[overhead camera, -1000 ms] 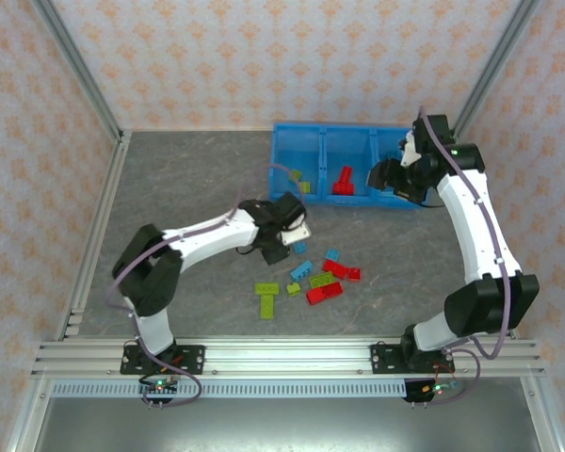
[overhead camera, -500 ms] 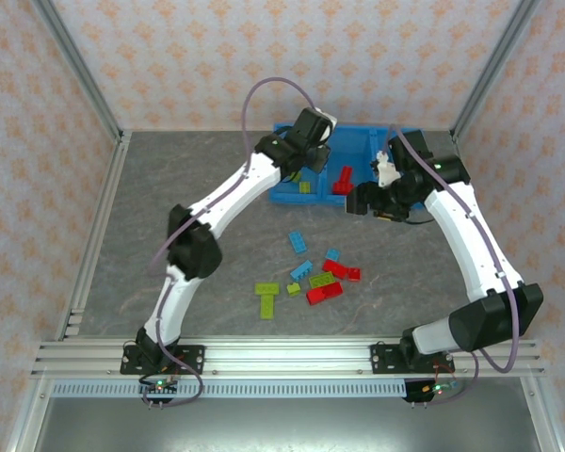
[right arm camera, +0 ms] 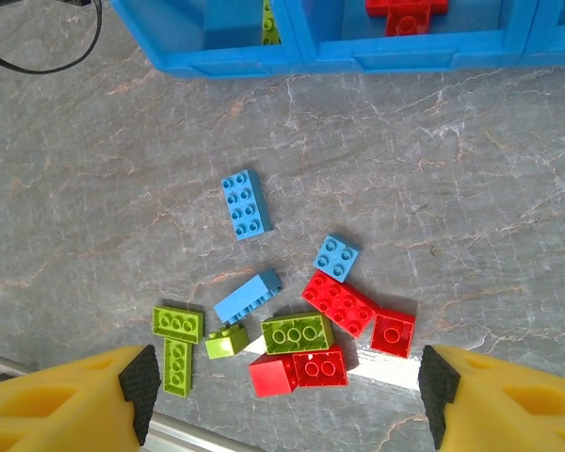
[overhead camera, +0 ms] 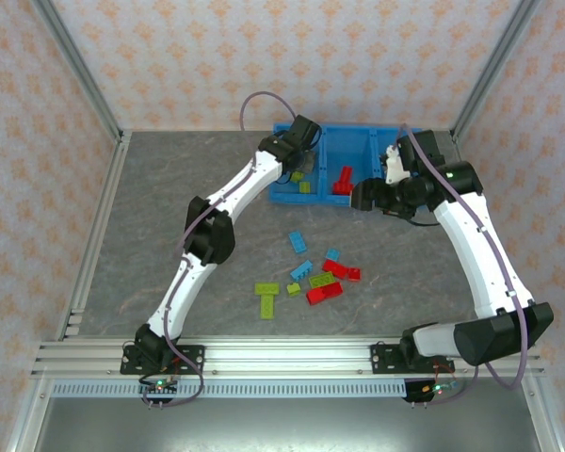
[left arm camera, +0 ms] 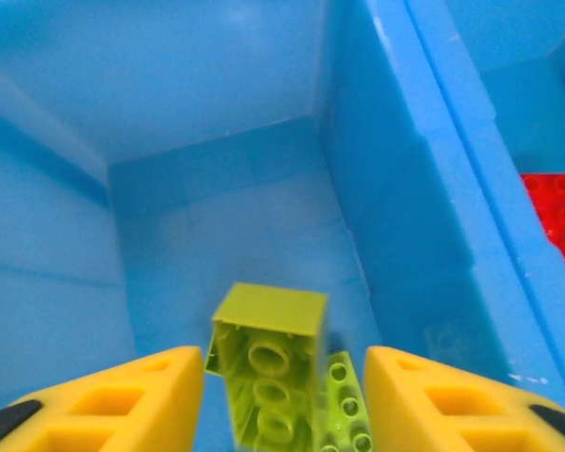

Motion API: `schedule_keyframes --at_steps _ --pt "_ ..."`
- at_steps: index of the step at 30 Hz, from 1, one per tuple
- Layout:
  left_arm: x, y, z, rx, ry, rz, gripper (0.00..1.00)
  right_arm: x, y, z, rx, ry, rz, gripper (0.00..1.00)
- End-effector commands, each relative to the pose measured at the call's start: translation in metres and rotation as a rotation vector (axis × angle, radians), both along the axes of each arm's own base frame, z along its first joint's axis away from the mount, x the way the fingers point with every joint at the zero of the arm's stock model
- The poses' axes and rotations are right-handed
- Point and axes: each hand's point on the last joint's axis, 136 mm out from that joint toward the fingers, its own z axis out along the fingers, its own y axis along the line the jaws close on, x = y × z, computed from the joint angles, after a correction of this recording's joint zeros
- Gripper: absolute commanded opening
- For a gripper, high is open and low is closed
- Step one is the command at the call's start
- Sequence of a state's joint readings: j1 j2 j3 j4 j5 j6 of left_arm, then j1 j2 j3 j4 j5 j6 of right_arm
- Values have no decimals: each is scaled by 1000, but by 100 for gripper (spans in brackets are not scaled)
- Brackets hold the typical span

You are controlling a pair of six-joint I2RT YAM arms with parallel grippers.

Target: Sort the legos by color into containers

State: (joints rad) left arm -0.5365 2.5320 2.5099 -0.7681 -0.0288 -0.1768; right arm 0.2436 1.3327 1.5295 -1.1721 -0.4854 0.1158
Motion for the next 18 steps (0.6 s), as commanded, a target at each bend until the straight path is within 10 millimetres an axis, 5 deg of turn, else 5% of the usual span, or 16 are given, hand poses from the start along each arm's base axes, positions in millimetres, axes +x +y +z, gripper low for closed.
schedule_keyframes --at_steps 1,9,13,18 --pt "-6 -6 61 -68 -83 -21 52 9 -6 8 -19 -42 -45 75" --pt "-47 -5 138 -212 -158 -111 48 13 -23 -5 -102 -16 -154 75" --pt "-93 18 183 -242 -241 -155 48 10 5 -23 -92 -3 -125 75" --pt "-157 59 205 -166 -318 -226 49 8 68 -57 -87 29 -30 75"
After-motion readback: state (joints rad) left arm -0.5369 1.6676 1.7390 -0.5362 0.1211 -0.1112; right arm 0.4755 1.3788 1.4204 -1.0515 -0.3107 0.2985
